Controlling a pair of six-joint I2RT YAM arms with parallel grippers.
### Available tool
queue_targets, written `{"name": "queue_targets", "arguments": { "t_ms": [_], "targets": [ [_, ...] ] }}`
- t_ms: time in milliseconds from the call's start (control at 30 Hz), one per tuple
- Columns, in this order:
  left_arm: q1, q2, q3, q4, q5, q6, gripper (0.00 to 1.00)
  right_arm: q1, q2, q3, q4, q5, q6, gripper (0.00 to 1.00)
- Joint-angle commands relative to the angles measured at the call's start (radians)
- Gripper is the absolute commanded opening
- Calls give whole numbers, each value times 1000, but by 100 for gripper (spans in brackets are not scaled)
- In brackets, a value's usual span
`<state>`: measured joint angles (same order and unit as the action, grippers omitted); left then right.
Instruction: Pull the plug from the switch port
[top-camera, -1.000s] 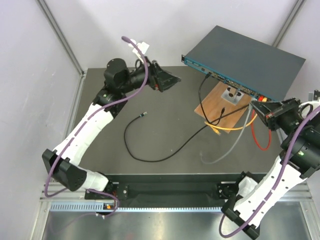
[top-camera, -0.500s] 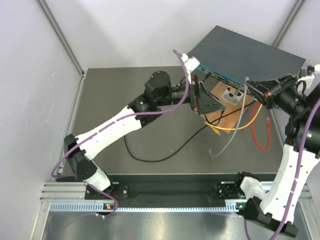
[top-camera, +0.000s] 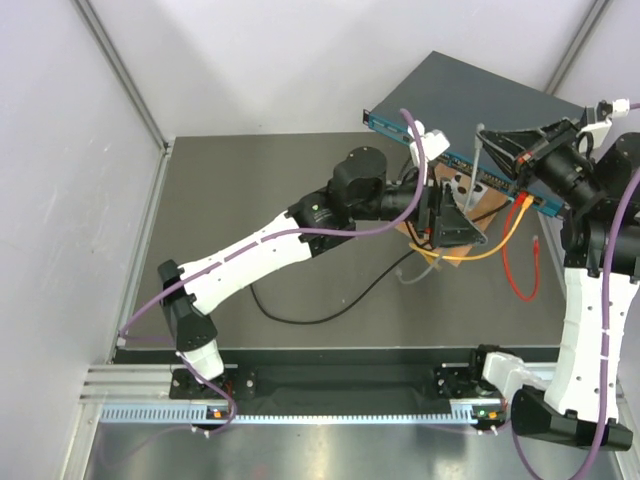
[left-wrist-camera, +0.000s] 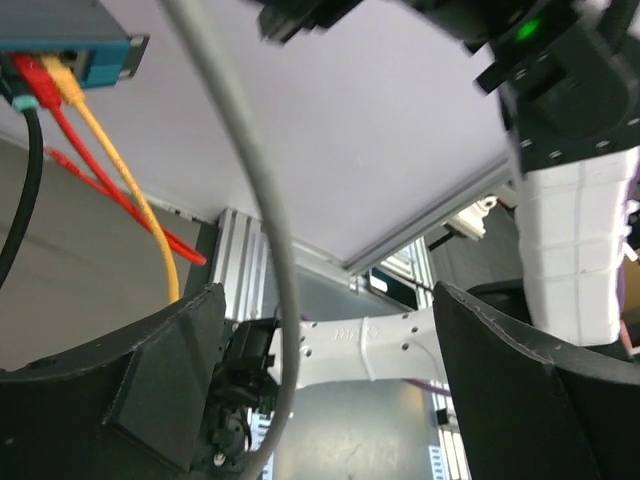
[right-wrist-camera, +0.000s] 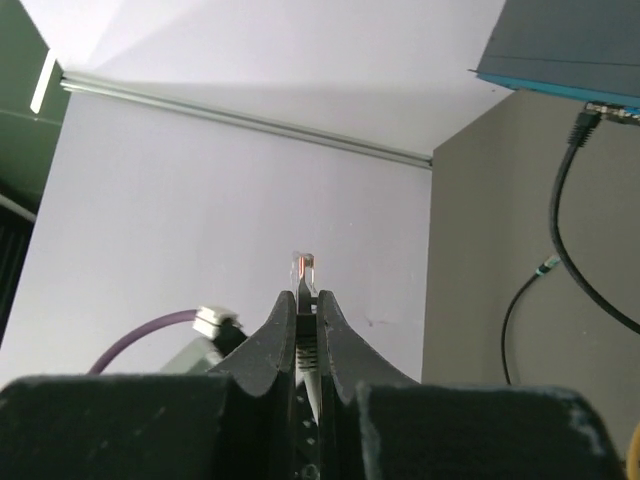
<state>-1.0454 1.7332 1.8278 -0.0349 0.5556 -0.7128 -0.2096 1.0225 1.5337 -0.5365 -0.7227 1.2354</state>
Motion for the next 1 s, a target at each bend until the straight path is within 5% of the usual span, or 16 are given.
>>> {"name": "queue_targets", "arguments": {
  "t_ms": [0,100,133,200,233,333,433,600,800,967],
  "targets": [
    [-2,9,42,-99,-23,59,88,41,-12,43,109,32,61,0],
    [1,-12,42,-143,-43,102,52,45,-24,40,102,37,52,0],
    [8,-35,44,-169,-60,120,27,45,-30,37,95,37,41,4],
    [21,-67,34,-265,-109,168,0,46,-35,36,23,37,-8,15],
    [30,-111,15,-295,-168,182,0,47,-42,28,3,32,-19,31],
    [33,-214,-21,-379,-277,228,0,47,-56,9,-61,34,-65,59],
    [33,-315,-71,-483,-443,216,0,46,-45,46,-167,55,-149,75],
    [77,-379,-70,-737,-672,190,0,45,11,155,-365,88,-292,82],
    [471,-344,-136,-813,-637,200,0,47,62,149,-557,62,-428,82],
    [691,-250,-139,-806,-667,303,0,47,116,209,-765,97,-597,81]
  ]
}}
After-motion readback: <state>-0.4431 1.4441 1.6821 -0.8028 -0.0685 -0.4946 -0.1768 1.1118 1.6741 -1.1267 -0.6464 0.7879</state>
